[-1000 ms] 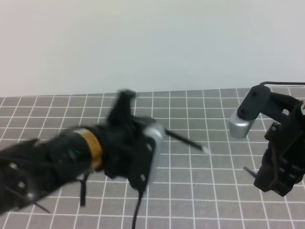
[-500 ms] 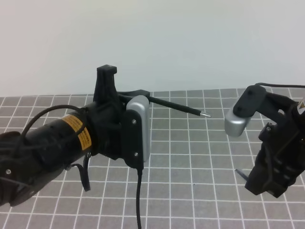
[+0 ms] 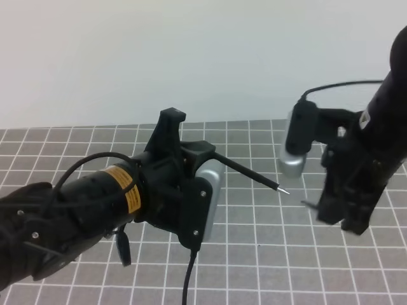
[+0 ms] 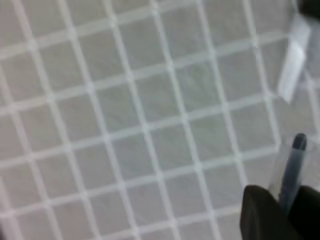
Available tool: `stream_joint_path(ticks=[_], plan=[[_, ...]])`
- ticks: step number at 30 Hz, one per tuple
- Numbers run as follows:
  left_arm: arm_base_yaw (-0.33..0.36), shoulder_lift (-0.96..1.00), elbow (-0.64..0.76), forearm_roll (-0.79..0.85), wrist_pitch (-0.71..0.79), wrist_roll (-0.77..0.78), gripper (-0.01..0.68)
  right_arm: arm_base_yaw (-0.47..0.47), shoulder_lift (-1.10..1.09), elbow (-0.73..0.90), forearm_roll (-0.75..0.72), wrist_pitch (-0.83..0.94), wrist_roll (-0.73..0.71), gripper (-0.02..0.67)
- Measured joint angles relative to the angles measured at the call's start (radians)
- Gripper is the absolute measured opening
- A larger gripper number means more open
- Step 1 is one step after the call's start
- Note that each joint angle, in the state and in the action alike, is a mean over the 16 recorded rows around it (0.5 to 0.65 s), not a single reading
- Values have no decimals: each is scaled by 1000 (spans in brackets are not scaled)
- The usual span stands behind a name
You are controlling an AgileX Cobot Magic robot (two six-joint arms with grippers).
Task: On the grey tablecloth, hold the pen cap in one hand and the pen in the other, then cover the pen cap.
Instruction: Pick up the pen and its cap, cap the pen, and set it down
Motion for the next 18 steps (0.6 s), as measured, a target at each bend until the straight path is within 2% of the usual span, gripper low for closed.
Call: stream_joint_path(ticks=[6, 18], plan=[[-4, 2, 29, 32, 2, 29, 42, 0, -19, 4, 67, -6, -17, 86], [-19, -16, 85, 81, -73, 83, 42, 2, -164, 153, 136, -4, -47, 86]])
